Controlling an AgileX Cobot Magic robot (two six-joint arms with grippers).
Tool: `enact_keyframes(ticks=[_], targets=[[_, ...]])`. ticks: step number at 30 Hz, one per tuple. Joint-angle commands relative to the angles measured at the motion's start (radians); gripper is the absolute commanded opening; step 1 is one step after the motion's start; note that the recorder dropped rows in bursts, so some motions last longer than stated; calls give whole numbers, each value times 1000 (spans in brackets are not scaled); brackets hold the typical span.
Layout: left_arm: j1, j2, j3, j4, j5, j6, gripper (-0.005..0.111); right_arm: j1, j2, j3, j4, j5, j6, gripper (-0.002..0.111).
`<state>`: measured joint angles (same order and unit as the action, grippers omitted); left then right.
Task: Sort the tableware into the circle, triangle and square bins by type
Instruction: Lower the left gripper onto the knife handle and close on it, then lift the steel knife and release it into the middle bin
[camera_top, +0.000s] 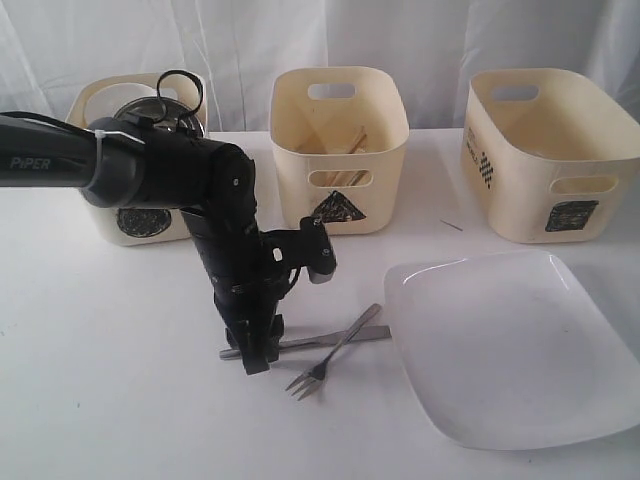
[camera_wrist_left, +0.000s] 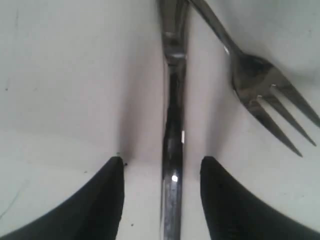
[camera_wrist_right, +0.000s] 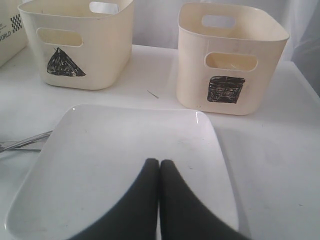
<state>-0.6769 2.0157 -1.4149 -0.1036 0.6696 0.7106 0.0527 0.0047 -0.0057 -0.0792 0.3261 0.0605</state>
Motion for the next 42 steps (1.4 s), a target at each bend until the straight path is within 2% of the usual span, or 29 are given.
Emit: enact_keyframes(ticks=[1,32,34,39,40,42], targets=[[6,-1,9,8,-16,3,52,-2,-5,6,1,-10,4,0],[6,38,9,-33,-41,0,51,-2,-5,6,1,-10,4,0],[6,38,9,-33,-41,0,43,-2,-5,6,1,-10,4,0],[6,38,9,-33,-39,0,5,-2,-5,6,1,-10,4,0],[6,38,7,-33,-30,0,0,-2,-5,6,1,-10,4,0],[6,38,7,-30,-13,0,0,-2,-5,6,1,-10,4,0]])
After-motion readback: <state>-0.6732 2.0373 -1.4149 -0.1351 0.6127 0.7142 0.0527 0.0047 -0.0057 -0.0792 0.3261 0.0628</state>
